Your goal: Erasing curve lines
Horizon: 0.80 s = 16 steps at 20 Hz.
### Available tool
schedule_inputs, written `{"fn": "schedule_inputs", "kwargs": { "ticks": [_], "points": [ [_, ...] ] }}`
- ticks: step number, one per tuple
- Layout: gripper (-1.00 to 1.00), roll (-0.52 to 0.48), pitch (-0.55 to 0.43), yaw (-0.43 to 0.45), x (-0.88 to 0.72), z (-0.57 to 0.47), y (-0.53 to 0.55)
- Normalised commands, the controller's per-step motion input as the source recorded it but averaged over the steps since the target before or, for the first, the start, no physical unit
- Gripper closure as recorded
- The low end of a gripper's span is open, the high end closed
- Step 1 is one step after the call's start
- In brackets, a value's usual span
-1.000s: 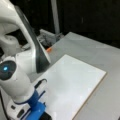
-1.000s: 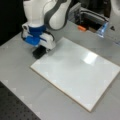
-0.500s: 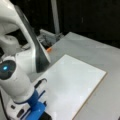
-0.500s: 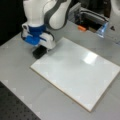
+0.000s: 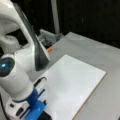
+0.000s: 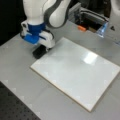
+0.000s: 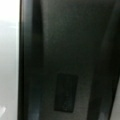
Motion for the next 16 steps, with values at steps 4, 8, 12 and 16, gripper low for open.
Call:
{"fn": "schedule_inputs", "kwargs": {
  "ticks": [4, 8, 12, 16],
  "points": [
    [-1.0, 0.077, 0.031, -0.054, -0.01, 0.02, -0.03],
    [-1.0, 0.076, 0.03, -0.054, -0.01, 0.02, -0.03],
    [-1.0, 0.052, 0.05, -0.077, -0.01, 0.03, -0.03],
    [-1.0, -0.077, 0.153, -0.164, -0.04, 0.17, 0.02]
  ]
}}
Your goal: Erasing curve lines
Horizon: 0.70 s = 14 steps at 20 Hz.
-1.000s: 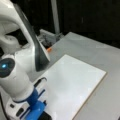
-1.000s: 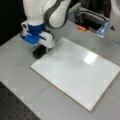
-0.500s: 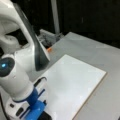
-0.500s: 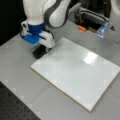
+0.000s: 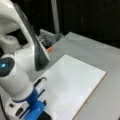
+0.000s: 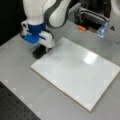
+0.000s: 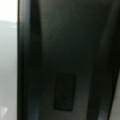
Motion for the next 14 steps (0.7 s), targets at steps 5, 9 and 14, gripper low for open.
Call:
{"fn": "schedule_inputs", "kwargs": {
  "ticks": [5, 9, 14],
  "points": [
    [-1.0, -0.107, 0.155, -0.035, -0.06, 0.23, 0.08],
    [-1.0, -0.141, 0.132, 0.054, -0.05, 0.15, 0.09],
    [-1.0, -0.137, 0.134, 0.083, -0.05, 0.11, 0.12]
  ]
}}
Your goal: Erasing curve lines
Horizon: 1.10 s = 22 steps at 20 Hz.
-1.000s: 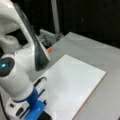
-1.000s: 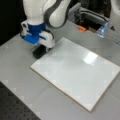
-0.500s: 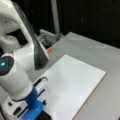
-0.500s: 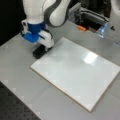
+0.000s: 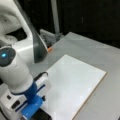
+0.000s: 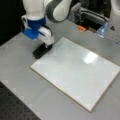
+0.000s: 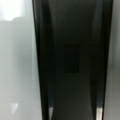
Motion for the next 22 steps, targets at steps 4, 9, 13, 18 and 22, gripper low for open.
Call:
{"fn": "schedule_inputs", "kwargs": {
  "ticks": [4, 9, 13, 18, 22],
  "points": [
    [-1.0, -0.153, 0.151, 0.085, -0.04, 0.12, 0.26],
    [-1.0, -0.092, 0.136, 0.028, -0.02, 0.06, 0.36],
    [-1.0, -0.121, 0.066, 0.02, -0.03, 0.01, 0.25],
    [-1.0, -0.15, -0.008, 0.0, -0.06, -0.04, 0.27],
    [-1.0, -0.141, -0.036, -0.009, -0.1, -0.06, 0.33]
  ]
}}
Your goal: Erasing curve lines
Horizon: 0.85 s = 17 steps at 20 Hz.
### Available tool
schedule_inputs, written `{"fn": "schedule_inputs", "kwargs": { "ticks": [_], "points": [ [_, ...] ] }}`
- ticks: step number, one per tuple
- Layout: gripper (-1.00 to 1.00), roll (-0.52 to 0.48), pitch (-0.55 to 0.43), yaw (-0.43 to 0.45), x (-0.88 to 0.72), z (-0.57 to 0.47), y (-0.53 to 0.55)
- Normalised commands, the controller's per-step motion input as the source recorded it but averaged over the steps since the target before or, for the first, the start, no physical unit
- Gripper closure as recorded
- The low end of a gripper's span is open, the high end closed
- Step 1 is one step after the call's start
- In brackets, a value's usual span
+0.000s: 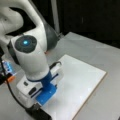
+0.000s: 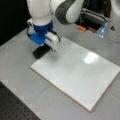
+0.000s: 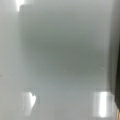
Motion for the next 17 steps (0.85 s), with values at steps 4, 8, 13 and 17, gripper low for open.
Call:
{"fn": "schedule_inputs", "kwargs": {
  "ticks": [4, 8, 13, 17],
  "points": [
    [-1.0, -0.128, -0.045, -0.039, -0.12, -0.05, 0.38],
    [-1.0, -0.12, -0.047, -0.058, -0.14, -0.03, 0.39],
    [-1.0, -0.118, -0.053, -0.044, -0.17, -0.04, 0.26],
    [-1.0, -0.129, -0.061, -0.025, -0.19, -0.06, 0.2]
  ]
}}
